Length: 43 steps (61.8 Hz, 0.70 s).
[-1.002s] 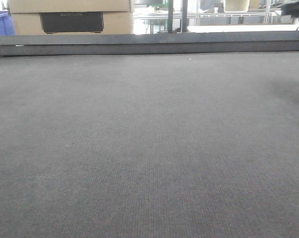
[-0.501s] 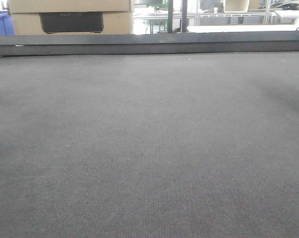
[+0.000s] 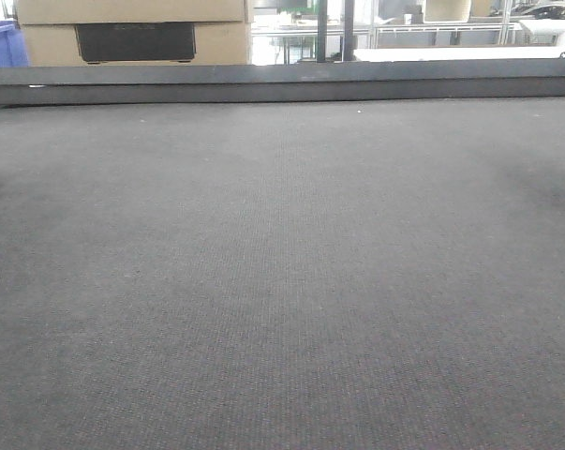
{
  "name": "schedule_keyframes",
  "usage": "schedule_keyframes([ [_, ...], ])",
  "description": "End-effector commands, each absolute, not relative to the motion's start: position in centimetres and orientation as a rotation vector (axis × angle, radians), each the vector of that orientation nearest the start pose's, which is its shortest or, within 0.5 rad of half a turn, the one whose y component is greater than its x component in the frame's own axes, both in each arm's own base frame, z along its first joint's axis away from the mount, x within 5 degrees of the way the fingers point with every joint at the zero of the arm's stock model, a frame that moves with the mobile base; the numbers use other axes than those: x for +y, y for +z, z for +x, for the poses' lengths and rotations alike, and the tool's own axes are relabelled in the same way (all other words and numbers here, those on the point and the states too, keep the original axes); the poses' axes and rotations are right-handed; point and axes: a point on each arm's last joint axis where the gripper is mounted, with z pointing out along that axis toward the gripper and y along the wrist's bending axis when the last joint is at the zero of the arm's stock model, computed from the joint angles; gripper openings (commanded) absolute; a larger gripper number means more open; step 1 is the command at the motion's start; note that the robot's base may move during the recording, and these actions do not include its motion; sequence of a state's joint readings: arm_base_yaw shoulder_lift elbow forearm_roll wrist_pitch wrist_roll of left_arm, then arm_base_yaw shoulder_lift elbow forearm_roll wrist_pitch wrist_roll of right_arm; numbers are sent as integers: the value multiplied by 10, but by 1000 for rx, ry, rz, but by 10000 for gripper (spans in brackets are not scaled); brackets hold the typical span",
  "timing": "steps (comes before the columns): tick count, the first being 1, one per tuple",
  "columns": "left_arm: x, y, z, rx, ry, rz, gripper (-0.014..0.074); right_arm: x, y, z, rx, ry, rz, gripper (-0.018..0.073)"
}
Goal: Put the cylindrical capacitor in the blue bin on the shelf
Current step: 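Lift both held capacitors off the table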
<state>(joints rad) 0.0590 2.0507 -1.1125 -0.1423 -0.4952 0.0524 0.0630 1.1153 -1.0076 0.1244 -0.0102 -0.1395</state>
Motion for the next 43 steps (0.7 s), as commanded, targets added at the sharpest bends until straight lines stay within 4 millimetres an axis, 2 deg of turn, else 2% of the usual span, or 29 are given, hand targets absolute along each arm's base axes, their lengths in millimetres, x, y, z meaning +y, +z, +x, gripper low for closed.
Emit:
schedule_keyframes([
  [1,34,151,432,1912,54,-198,403,16,414,249,1553,34,-60,-162],
  [5,34,152,432,1908,54,-197,260,16,413,249,1558,35,-61,-162],
  [8,34,155,432,1900,54,-197,118,16,413,249,1563,35,-62,-162],
  [14,34,169,430,1887,49,-194,-109,16,413,247,1571,36,-64,-162],
  [24,29,211,419,1889,51,-105,-111,16,418,235,1605,44,-73,-162],
  [35,19,287,395,1945,27,-58,-111,17,431,217,1737,64,-106,-162],
  [39,11,320,379,1958,13,-29,-111,18,434,209,1814,73,-123,-162],
  [43,1,343,363,1983,3,11,-111,19,434,202,1863,79,-135,-162],
])
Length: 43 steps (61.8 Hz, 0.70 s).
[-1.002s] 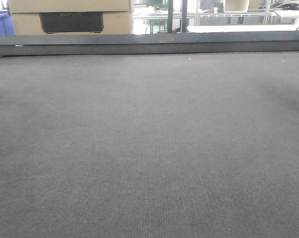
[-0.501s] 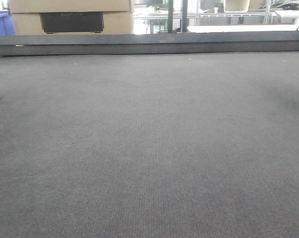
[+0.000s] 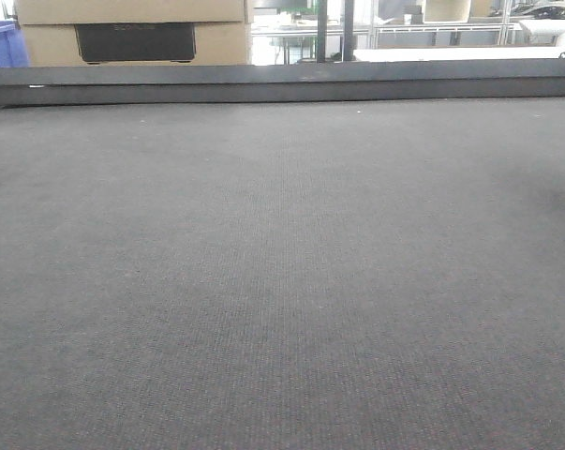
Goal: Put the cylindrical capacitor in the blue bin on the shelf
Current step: 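Lift both held capacitors off the table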
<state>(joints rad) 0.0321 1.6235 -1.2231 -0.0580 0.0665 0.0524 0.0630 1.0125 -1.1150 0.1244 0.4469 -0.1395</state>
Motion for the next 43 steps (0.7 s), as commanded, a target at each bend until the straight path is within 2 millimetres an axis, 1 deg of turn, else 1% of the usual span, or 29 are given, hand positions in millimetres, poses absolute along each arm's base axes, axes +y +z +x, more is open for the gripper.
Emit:
schedule_keyframes([
  [1,-2,350,358,1980,1,28,-111,19,434,200,1878,80,-138,-162],
  [5,-14,368,340,1985,-16,72,-111,19,434,190,1910,84,-147,-162],
  [12,-35,393,306,1989,-52,168,-111,18,435,172,1936,88,-157,-162],
  [17,-45,405,285,1999,-83,214,-111,17,434,159,1927,88,-158,-162],
  [23,-54,423,250,2001,-118,271,-111,16,425,145,1928,88,-159,-162],
  [31,-52,438,209,2014,-138,303,-111,15,413,125,1929,89,-161,-162],
  [36,-46,441,184,2022,-154,288,-111,16,413,115,1914,106,-165,-162],
  [43,-39,441,154,2023,-165,276,-111,20,416,107,1886,160,-169,-162],
])
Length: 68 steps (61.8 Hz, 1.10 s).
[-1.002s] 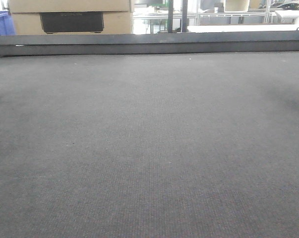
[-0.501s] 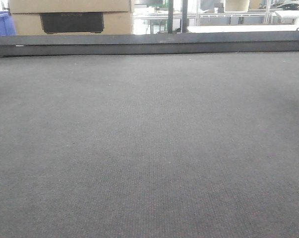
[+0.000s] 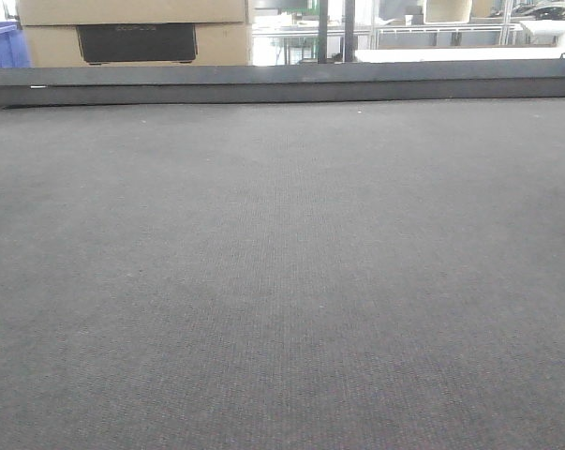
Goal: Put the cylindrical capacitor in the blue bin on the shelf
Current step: 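Lift both held capacitors off the table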
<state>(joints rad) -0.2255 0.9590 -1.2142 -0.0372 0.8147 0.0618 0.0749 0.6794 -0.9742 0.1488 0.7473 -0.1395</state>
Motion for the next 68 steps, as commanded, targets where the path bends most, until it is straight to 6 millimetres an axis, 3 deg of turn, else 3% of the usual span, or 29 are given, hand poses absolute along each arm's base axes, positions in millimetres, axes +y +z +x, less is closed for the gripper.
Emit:
schedule_keyframes([
  [1,-38,442,148,2014,-165,276,-111,20,416,106,1884,168,-169,-162],
  [11,-30,440,114,1960,-169,270,-111,23,417,99,1879,222,-166,-162],
  [20,-27,439,101,1937,-168,268,-111,23,416,96,1898,224,-172,-162],
  [68,-27,439,101,1936,-166,268,-111,23,415,96,1905,224,-174,-162],
])
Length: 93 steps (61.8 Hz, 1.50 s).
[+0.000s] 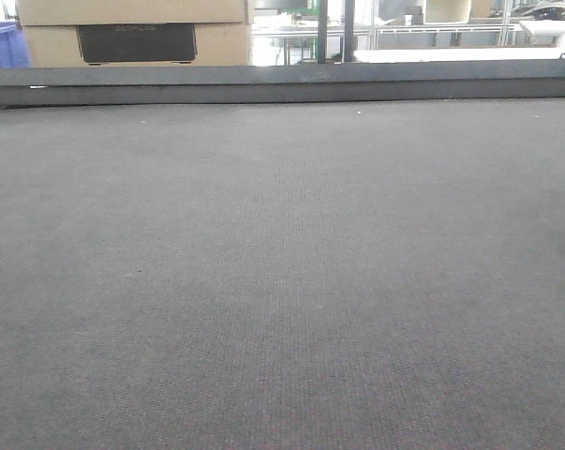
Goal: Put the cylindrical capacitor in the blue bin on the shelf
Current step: 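Lift both held capacitors off the table, then drive the base away from the table toward the shelf of blue bins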
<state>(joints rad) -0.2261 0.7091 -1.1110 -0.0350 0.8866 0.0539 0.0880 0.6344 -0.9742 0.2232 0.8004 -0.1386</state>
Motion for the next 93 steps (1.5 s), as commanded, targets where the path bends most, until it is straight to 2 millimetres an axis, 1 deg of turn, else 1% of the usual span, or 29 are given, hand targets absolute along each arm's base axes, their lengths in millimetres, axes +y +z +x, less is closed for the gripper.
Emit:
schedule_keyframes([
  [1,-27,439,101,1936,-166,268,-111,23,415,96,1905,224,-174,-162],
  [93,-27,439,101,1936,-166,268,-111,23,416,96,1899,224,-172,-162],
])
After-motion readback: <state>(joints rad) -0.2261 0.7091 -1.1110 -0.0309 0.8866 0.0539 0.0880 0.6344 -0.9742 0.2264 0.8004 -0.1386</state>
